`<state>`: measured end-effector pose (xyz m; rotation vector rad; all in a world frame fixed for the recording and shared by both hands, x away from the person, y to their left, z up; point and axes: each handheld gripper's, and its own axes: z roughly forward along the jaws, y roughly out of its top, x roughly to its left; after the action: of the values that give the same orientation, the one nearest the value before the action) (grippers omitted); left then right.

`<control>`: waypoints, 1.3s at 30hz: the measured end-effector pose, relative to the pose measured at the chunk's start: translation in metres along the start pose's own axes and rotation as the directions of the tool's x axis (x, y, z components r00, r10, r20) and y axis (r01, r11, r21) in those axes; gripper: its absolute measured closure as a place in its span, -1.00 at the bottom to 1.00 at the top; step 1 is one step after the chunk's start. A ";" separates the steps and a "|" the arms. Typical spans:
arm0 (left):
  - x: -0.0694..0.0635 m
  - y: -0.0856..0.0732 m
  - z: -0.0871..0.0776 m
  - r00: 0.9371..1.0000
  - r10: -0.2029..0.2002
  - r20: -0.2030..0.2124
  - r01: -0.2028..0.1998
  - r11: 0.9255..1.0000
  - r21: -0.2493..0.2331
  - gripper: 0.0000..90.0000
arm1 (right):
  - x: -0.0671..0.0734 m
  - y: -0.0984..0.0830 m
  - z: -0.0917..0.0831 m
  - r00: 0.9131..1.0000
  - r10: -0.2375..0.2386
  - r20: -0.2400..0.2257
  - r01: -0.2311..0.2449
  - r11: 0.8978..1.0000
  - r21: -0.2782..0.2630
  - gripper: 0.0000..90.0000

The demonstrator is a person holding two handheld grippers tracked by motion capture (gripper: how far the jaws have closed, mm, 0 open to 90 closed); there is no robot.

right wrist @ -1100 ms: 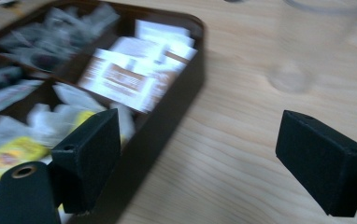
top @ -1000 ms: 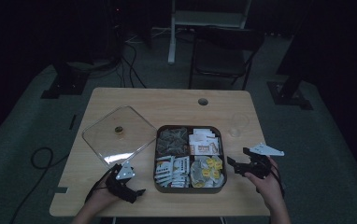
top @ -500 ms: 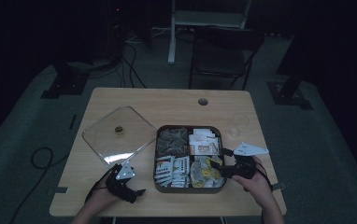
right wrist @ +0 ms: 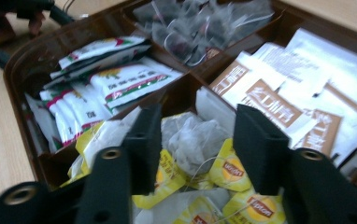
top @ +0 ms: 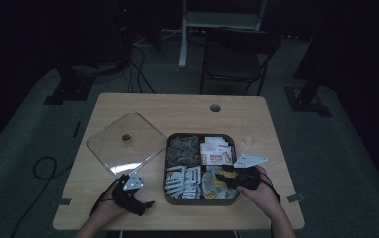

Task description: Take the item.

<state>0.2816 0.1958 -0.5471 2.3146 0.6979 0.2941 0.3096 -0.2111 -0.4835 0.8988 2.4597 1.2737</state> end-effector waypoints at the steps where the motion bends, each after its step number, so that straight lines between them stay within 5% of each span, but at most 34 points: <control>1: 0.000 0.000 0.000 1.000 0.000 0.000 0.000 1.000 0.000 -0.99 | 0.000 0.000 0.001 1.000 -0.004 -0.009 0.004 1.000 0.015 0.25; 12: 0.000 0.000 0.000 1.000 0.000 0.000 0.000 1.000 0.000 -0.99 | 0.002 -0.002 0.014 1.000 -0.029 0.001 0.029 0.994 0.108 0.28; 23: 0.000 0.000 0.000 1.000 0.000 0.000 0.000 1.000 0.000 -0.99 | 0.002 -0.002 0.021 0.999 -0.035 0.004 0.034 0.987 0.156 0.52; 31: 0.000 0.000 0.000 1.000 0.000 0.000 0.000 1.000 0.000 -0.99 | 0.000 -0.002 0.020 1.000 -0.004 -0.009 0.005 0.991 0.136 0.88; 39: 0.000 0.000 0.000 1.000 0.000 0.000 0.000 1.000 0.000 -0.99 | 0.002 0.006 0.005 0.999 0.016 -0.036 -0.014 0.998 0.067 0.90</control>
<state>0.2816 0.1958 -0.5471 2.3147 0.6978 0.2942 0.3131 -0.2037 -0.4814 0.9198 2.5426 1.2299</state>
